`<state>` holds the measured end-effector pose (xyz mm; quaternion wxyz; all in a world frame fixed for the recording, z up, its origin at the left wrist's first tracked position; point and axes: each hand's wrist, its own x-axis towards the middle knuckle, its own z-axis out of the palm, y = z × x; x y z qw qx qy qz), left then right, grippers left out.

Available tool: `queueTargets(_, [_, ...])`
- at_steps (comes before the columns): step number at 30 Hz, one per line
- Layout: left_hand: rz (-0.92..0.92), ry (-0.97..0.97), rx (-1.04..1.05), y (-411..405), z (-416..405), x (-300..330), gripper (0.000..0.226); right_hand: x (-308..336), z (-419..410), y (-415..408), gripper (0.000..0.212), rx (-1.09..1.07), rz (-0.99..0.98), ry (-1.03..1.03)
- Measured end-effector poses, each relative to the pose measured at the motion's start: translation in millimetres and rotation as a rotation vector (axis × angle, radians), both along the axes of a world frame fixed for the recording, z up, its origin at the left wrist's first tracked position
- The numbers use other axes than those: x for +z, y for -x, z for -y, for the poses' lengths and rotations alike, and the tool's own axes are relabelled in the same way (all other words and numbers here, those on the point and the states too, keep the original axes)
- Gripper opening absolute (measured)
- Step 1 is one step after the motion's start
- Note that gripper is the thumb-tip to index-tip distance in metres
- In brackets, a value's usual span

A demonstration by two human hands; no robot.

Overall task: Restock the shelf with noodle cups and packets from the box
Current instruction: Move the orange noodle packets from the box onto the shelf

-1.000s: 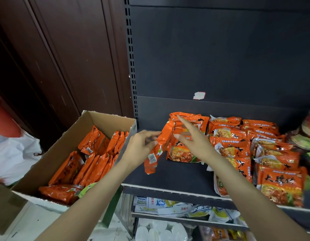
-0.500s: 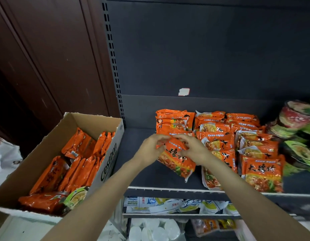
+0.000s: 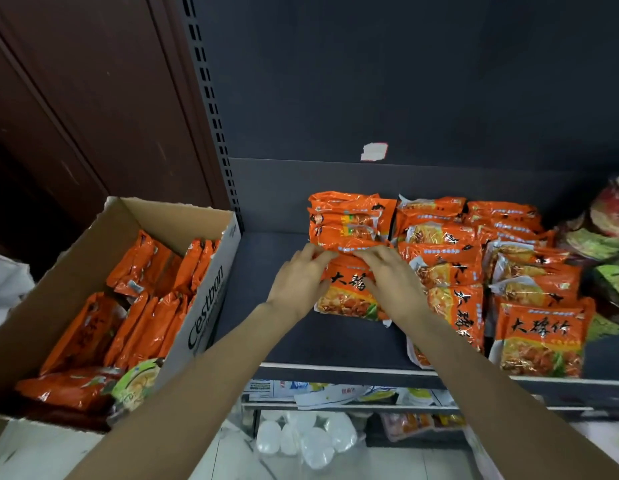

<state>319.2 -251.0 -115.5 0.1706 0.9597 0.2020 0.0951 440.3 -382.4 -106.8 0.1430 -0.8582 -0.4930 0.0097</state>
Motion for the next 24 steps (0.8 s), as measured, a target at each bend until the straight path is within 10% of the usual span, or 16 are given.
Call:
queueTargets(8, [0.258, -0.248, 0.040, 42, -6, 30, 0.025, 24, -17, 39, 0.036, 0.085, -0.071, -0.209])
queueTargets(24, [0.115, 0.209, 0.498, 194, -222, 5, 0.030, 8, -235, 170, 0.036, 0.157, -0.370, -0.162])
